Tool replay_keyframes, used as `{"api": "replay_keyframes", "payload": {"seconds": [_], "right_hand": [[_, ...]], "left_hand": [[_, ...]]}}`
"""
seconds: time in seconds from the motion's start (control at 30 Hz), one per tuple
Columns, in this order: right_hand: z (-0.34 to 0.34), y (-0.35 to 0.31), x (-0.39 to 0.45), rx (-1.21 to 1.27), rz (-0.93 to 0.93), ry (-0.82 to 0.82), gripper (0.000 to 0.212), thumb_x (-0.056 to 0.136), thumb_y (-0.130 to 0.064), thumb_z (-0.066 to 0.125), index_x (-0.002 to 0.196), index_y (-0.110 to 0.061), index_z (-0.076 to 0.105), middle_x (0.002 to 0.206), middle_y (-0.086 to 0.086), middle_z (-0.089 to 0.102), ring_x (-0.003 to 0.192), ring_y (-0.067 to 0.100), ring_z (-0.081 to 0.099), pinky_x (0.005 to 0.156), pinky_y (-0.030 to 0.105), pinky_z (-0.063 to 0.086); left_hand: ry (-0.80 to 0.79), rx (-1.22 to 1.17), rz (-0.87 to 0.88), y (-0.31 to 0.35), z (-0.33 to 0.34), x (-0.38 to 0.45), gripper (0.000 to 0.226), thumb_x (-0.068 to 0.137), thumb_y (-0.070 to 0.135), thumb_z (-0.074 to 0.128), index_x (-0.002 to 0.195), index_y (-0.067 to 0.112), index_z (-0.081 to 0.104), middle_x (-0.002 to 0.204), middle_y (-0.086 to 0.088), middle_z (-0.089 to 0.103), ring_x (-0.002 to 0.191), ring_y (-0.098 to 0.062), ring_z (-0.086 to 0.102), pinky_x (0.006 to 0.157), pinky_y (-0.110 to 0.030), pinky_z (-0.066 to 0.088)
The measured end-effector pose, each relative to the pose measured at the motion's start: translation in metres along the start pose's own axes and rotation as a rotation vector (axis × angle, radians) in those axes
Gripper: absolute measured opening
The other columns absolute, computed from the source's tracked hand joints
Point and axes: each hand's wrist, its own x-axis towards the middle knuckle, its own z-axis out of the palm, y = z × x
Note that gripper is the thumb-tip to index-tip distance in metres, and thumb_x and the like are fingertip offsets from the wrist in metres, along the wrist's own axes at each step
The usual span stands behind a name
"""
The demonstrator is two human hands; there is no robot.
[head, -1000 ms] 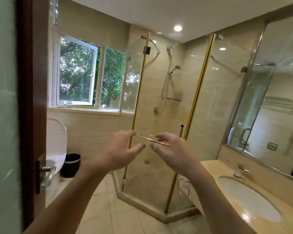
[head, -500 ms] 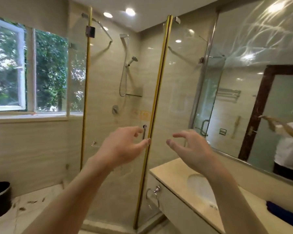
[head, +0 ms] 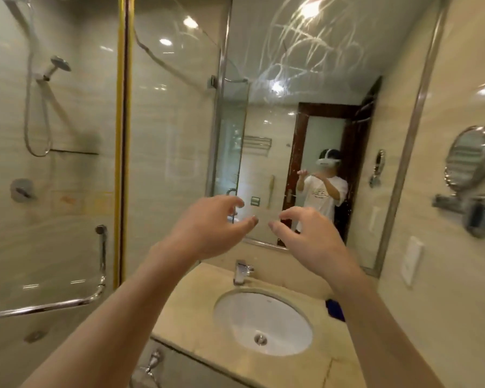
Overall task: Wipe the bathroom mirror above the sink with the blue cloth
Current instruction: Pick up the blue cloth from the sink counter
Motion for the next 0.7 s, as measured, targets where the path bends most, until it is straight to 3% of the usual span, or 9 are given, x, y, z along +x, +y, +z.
{"api": "replay_keyframes", "payload": {"seconds": [0.13, 0.3, 0.53, 0.6, 0.7], "right_hand": [[0.013, 0.037, 0.027, -0.043, 0.091, 0.056, 0.046, 0.094, -0.050, 0.053, 0.133, -0.025, 0.054, 0.135, -0.003, 0.053, 0.124, 0.014, 0.048, 0.096, 0.033, 0.043], [0.034, 0.081, 0.064, -0.068, 0.253, 0.124, 0.053, 0.094, -0.048, 0.055, 0.141, -0.025, 0.045, 0.137, -0.001, 0.051, 0.122, 0.015, 0.050, 0.089, 0.026, 0.041], [0.061, 0.155, 0.090, -0.123, 0.496, 0.212, 0.061, 0.094, -0.046, 0.056, 0.147, -0.021, 0.036, 0.141, 0.001, 0.050, 0.126, 0.018, 0.050, 0.103, 0.039, 0.046], [0.068, 0.176, 0.087, -0.101, 0.584, 0.190, 0.058, 0.096, -0.042, 0.055, 0.146, -0.020, 0.038, 0.137, 0.002, 0.052, 0.122, 0.019, 0.052, 0.098, 0.036, 0.048], [0.077, 0.210, 0.083, -0.007, 0.686, 0.195, 0.046, 0.100, -0.033, 0.052, 0.143, -0.021, 0.043, 0.126, -0.002, 0.055, 0.107, 0.012, 0.054, 0.074, 0.016, 0.043]], "left_hand": [[-0.084, -0.057, 0.083, -0.011, 0.043, 0.054, 0.057, 0.092, 0.055, 0.054, 0.139, 0.022, 0.052, 0.131, 0.001, 0.061, 0.117, -0.014, 0.056, 0.100, -0.041, 0.048], [-0.217, -0.095, 0.187, -0.028, 0.096, 0.129, 0.063, 0.092, 0.057, 0.053, 0.144, 0.023, 0.044, 0.135, 0.000, 0.058, 0.121, -0.018, 0.054, 0.099, -0.035, 0.046], [-0.440, -0.237, 0.293, -0.040, 0.185, 0.205, 0.065, 0.092, 0.057, 0.054, 0.146, 0.024, 0.041, 0.131, -0.001, 0.061, 0.113, -0.016, 0.058, 0.092, -0.033, 0.048], [-0.581, -0.239, 0.329, -0.040, 0.216, 0.210, 0.064, 0.093, 0.056, 0.054, 0.147, 0.025, 0.039, 0.129, 0.000, 0.063, 0.108, -0.014, 0.059, 0.091, -0.031, 0.048], [-0.726, -0.236, 0.344, -0.040, 0.266, 0.221, 0.066, 0.094, 0.052, 0.055, 0.150, 0.024, 0.034, 0.128, -0.001, 0.062, 0.111, -0.016, 0.059, 0.096, -0.032, 0.048]]}}
